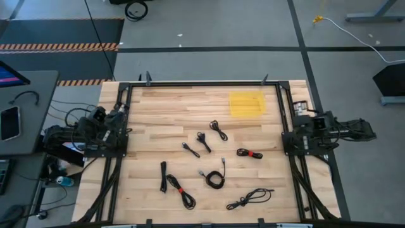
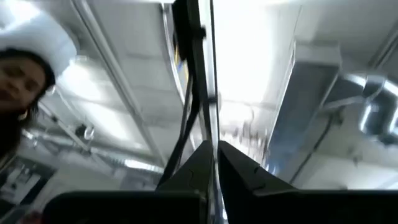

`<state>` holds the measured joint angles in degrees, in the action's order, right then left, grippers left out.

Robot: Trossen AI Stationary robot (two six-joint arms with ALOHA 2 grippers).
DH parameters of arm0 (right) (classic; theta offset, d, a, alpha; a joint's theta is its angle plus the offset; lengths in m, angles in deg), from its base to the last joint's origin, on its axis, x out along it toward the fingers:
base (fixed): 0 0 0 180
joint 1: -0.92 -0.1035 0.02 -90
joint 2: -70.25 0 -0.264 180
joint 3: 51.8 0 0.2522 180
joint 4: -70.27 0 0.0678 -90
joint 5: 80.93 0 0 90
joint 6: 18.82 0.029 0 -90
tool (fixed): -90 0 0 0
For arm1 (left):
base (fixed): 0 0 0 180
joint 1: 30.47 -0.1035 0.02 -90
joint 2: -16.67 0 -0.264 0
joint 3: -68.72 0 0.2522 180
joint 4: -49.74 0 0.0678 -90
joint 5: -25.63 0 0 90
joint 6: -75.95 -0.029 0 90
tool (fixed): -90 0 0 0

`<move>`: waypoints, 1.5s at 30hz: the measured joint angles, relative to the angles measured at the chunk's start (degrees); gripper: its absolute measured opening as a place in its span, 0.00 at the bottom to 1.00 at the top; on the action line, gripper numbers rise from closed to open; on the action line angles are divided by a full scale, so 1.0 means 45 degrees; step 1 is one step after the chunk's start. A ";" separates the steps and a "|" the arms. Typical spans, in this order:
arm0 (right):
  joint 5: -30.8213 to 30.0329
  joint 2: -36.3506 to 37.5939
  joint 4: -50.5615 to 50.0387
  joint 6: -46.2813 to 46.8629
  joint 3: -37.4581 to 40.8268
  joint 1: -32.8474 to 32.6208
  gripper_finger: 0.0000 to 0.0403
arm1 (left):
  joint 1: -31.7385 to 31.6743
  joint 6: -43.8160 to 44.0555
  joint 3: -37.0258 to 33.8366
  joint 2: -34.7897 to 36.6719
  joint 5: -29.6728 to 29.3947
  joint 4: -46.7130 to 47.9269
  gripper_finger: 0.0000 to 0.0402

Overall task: Pick and place USB-C Cables
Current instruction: Put the black charger cable into the yellow bin

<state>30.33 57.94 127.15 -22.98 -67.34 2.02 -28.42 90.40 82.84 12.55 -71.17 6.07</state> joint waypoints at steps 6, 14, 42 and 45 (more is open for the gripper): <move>0.0041 -0.0005 -0.0197 -0.0052 -0.0005 0.0000 0.08 | 0.0000 -0.1115 0.0000 0.0004 -0.0002 -0.0279 0.06; 0.0303 -0.0005 0.0540 0.0272 -0.0005 -0.0005 0.08 | 0.0000 -0.1411 0.0000 0.0004 0.0000 -0.0679 0.06; -0.4374 -0.0437 -0.9927 0.1343 -0.6029 -0.0003 0.16 | 0.0000 -0.1352 0.0005 0.0004 0.0002 -0.0465 0.06; -0.5553 -0.1408 -1.4774 0.2252 -0.8614 -0.0005 0.18 | 0.0000 -0.1347 0.0005 0.0003 0.0000 -0.0233 0.06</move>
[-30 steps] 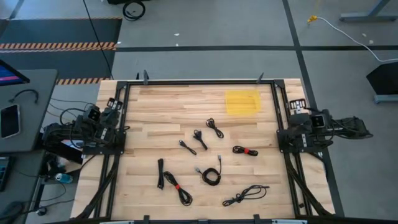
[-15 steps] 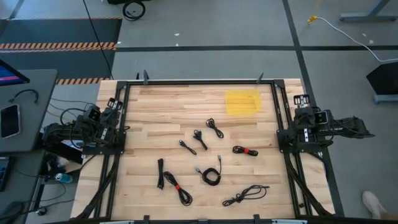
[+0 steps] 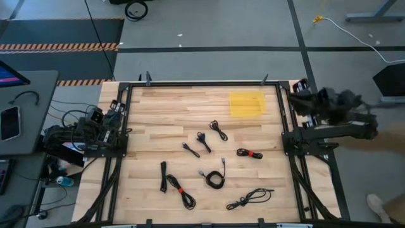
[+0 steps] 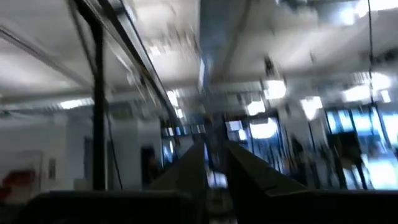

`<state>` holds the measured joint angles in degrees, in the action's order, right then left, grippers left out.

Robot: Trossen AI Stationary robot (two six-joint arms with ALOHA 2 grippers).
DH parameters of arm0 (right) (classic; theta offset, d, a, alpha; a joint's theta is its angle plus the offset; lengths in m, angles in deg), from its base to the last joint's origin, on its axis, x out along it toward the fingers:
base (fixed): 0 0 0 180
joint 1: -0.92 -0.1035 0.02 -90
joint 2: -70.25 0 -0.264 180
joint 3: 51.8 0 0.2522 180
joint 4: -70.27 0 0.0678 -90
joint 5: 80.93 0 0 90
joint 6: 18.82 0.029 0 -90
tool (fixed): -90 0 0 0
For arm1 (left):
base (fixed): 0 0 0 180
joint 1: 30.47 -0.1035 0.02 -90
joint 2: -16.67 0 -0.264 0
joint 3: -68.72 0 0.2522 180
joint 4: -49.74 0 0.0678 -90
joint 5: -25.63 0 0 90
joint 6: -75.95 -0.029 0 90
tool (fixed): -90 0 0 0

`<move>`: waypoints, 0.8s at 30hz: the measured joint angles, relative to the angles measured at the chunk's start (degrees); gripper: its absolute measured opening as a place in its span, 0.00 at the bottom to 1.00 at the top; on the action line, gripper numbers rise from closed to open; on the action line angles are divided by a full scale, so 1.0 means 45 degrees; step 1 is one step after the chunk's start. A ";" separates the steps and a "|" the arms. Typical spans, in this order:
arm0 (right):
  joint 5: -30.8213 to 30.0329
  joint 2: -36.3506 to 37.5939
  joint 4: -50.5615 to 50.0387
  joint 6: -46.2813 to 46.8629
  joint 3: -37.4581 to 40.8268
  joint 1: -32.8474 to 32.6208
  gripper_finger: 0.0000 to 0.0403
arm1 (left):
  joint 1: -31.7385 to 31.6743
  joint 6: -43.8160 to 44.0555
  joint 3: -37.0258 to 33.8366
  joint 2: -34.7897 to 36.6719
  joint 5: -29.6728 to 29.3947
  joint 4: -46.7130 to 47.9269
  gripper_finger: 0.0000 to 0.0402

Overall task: Pick and place USB-C Cables
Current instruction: Put the black charger cable into the yellow bin

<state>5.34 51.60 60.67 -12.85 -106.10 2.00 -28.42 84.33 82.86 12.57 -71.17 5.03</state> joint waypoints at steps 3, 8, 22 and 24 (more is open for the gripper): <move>-0.0658 -0.1141 -0.3761 0.1181 -0.2176 0.0000 0.20 | 0.0000 0.0000 0.0000 -0.0004 0.0002 0.0164 0.06; -0.0880 -0.3060 -0.7905 0.3070 -0.4636 0.0000 0.20 | 0.0000 0.0005 0.0000 -0.0004 0.0000 0.0215 0.06; -0.0334 -0.7660 -1.3640 0.6218 -0.6147 0.0000 0.22 | 0.0003 0.0007 0.0000 -0.0004 0.0000 0.0318 0.06; 0.0131 -0.8353 -1.4060 0.6694 -0.6147 0.0000 0.26 | 0.0003 0.0008 0.0000 -0.0004 0.0000 0.0359 0.06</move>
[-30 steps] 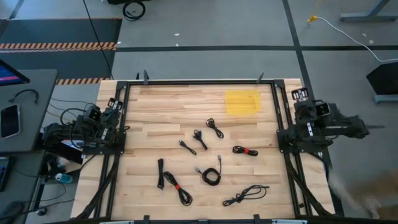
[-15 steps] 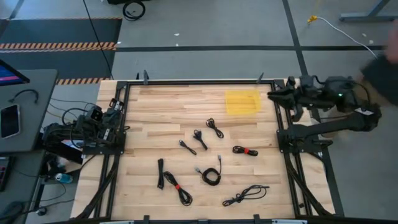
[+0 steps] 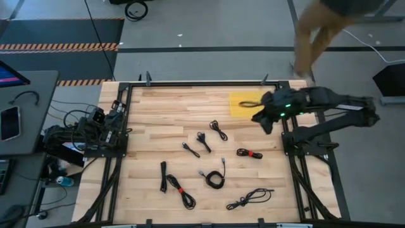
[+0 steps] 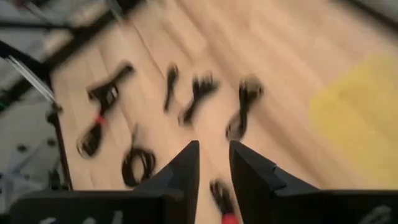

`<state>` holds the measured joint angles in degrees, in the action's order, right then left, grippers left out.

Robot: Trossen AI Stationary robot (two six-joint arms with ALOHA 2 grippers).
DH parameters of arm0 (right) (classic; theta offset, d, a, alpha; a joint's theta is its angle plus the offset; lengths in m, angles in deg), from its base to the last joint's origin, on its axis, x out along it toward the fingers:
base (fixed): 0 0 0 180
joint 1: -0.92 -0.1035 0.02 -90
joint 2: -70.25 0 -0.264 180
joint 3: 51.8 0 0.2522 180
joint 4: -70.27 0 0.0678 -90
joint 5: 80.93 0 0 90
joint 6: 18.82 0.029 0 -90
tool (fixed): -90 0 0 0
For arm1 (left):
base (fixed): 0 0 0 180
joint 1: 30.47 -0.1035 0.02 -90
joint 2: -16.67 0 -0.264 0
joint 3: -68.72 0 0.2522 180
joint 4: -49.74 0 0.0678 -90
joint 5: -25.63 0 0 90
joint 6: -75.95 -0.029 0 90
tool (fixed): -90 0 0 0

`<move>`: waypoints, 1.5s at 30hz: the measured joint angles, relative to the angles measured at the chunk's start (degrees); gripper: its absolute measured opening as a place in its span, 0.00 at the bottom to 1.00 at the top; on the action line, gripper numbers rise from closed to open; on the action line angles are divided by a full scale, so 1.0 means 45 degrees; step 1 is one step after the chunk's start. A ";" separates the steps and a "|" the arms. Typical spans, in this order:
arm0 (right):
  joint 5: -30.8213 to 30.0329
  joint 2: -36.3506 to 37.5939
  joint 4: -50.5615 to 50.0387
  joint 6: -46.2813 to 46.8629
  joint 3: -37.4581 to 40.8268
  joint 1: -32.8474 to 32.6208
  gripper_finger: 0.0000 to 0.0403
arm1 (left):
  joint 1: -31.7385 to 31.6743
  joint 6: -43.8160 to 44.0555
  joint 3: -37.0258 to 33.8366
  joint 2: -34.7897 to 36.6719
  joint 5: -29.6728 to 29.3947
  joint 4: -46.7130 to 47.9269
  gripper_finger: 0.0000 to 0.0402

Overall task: Pick and place USB-C Cables
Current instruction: Put the black charger cable into the yellow bin

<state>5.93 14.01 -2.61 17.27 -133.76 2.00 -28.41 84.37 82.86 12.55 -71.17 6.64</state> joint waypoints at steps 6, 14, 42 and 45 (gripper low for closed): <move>0.0948 -0.2207 -0.0380 0.0619 0.0000 -0.0283 0.39 | -0.0003 -0.0003 0.0000 0.0000 0.0004 0.0084 0.06; 0.1774 -0.5146 -0.0344 0.0711 0.0000 -0.1628 0.48 | 0.0001 0.0435 0.0000 0.0000 0.0005 0.0706 0.06; 0.1091 -0.9998 -0.0885 0.0637 0.0005 -0.3554 0.49 | -0.0002 0.1409 0.0005 0.0003 0.0005 0.1308 0.06; 0.0930 -1.0000 -0.0747 0.0633 0.0005 -0.3514 0.49 | -0.0003 0.1425 0.0005 0.0005 0.0000 0.1399 0.06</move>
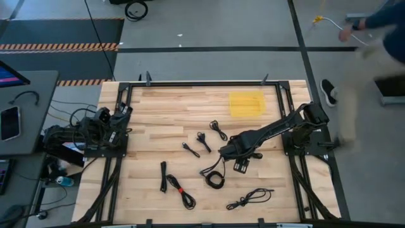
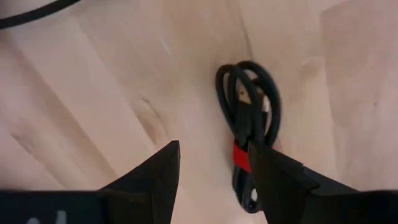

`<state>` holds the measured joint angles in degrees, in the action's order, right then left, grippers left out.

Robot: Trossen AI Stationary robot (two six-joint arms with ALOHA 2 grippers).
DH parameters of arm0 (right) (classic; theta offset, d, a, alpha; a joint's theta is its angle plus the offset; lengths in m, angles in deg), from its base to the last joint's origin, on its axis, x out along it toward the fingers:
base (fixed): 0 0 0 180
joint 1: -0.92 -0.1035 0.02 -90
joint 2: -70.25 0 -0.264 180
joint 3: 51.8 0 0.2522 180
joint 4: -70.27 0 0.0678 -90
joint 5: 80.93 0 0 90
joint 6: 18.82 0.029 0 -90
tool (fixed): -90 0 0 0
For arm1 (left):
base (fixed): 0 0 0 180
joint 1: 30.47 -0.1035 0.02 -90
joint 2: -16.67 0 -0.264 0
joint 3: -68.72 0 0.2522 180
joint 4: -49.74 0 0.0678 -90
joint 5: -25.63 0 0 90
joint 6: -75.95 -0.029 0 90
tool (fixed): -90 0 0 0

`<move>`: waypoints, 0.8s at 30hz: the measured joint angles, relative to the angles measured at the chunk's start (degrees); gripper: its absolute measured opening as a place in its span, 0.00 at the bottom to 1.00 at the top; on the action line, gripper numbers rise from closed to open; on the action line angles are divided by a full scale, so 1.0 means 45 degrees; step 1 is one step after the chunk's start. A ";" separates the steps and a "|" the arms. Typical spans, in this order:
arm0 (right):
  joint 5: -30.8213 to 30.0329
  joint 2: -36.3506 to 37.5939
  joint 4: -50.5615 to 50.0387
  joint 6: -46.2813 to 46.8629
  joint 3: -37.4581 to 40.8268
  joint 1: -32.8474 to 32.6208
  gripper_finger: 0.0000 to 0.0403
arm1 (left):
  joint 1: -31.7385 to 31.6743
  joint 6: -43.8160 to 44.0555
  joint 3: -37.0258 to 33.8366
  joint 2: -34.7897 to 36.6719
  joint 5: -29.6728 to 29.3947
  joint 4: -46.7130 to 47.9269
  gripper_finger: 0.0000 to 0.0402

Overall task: Pick and place USB-C Cables
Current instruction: Put the black charger cable into the yellow bin

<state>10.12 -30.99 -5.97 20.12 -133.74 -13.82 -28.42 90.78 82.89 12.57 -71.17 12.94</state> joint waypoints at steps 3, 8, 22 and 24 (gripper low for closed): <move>-0.0070 -0.0003 0.0413 0.0000 0.0005 -0.0008 0.49 | 0.0002 0.0000 0.0000 0.0000 0.0001 0.0012 0.06; -0.0640 0.0011 0.0662 0.0035 0.0203 -0.0007 0.49 | 0.0004 0.0242 0.0000 0.0000 0.0002 0.0020 0.06; -0.0284 0.0089 0.2217 0.0655 0.2998 0.0061 0.49 | 0.0005 0.0246 0.0000 0.0000 0.0005 0.0019 0.06; -0.0254 0.0093 0.2319 0.0660 0.3136 0.0065 0.48 | 0.0001 0.0246 0.0000 -0.0005 0.0002 0.0040 0.06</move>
<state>8.97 -30.57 4.47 23.09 -119.63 -13.52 -28.42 91.89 82.89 12.55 -71.16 13.12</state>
